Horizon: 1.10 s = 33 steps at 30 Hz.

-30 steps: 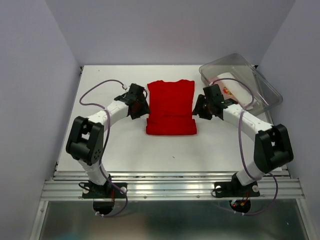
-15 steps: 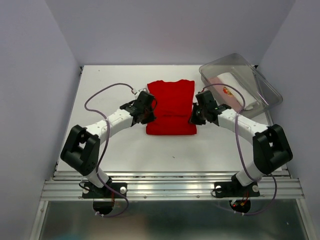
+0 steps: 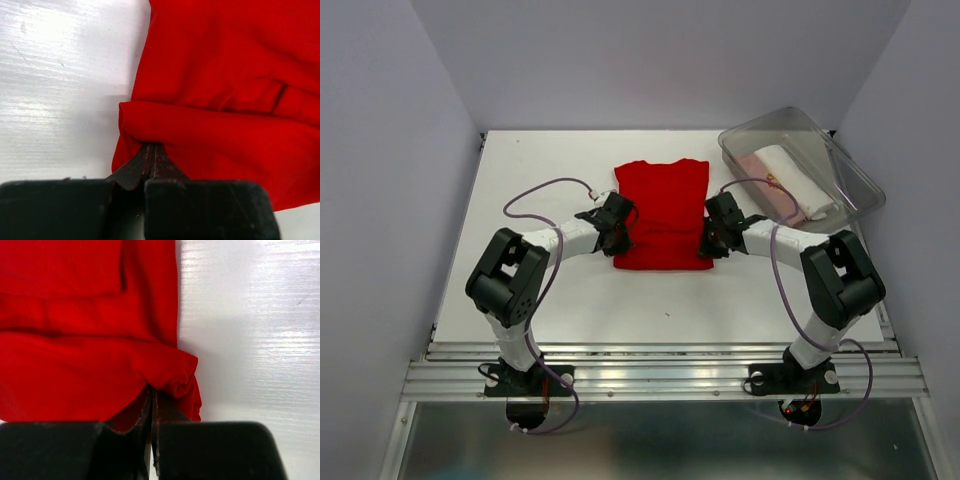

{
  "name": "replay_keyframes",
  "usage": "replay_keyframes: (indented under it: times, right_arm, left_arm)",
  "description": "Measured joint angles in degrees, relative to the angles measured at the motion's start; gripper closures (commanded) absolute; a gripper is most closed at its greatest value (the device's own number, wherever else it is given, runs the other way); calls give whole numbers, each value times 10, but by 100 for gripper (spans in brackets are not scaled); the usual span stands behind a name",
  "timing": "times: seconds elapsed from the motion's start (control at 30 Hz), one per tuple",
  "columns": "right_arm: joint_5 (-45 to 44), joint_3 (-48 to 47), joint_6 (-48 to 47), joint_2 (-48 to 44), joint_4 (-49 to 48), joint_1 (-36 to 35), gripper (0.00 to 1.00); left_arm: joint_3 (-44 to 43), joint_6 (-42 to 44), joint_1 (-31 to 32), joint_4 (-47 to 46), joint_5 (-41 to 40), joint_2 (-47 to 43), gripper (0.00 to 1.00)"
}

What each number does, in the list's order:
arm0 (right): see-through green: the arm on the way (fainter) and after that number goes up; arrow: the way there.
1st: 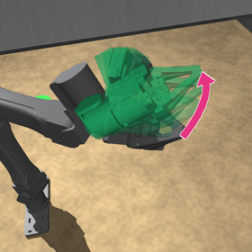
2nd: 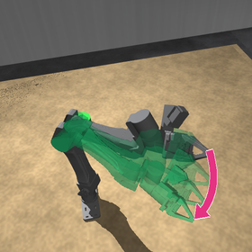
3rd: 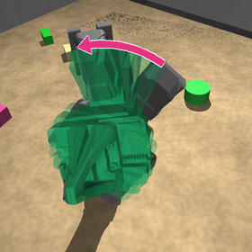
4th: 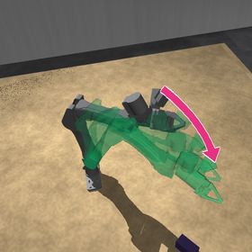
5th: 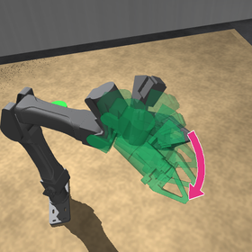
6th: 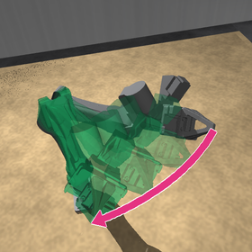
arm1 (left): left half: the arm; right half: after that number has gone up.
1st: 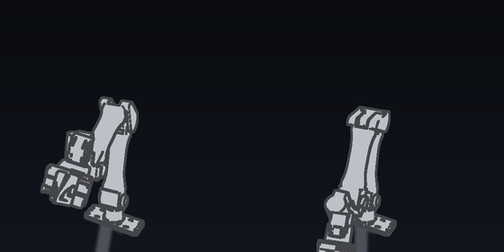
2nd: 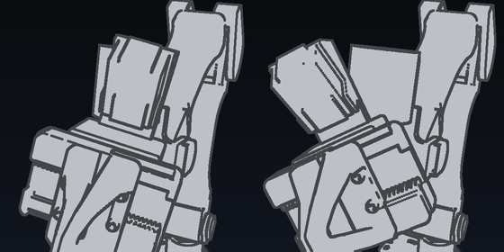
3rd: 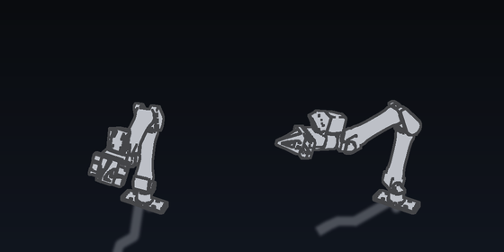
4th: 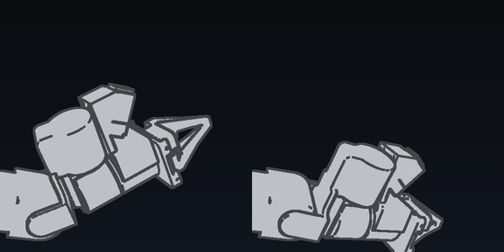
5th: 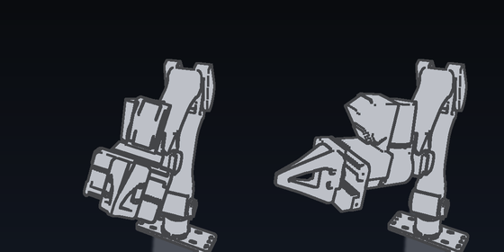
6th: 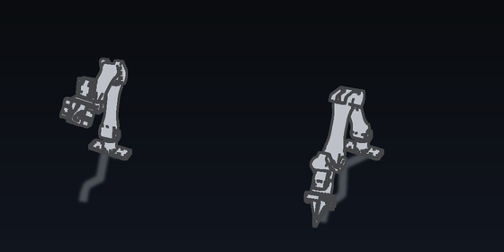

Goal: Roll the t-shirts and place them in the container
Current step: Roll the T-shirt to the center of the board.

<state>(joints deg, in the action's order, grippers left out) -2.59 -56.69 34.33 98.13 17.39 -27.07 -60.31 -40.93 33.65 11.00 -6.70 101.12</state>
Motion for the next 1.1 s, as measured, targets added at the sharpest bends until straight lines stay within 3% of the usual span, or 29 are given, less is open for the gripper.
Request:
replay_keyframes:
  times: [0.3, 0.63, 0.77, 0.8, 1.0, 1.1]
  right_arm:
    - [18, 73, 20, -47, -61, -5, 98]
    - [74, 187, 111, -160, -57, -93, 96]
    - [70, 184, 125, -210, -15, -116, 84]
    - [66, 180, 124, -217, -6, -117, 76]
    - [14, 63, 47, -228, 73, -121, 56]
    - [6, -6, -17, -204, 89, -137, 50]
  left_arm:
    - [44, 0, 0, -35, 2, -28, 100]
    - [88, 7, -2, 14, -4, -95, 100]
    - [60, 23, -11, 51, -15, -101, 100]
    - [49, 29, -16, 59, -17, -104, 97]
    - [-12, 65, -68, 94, -29, -172, 91]
    - [-30, 76, -100, 105, -35, -220, 89]
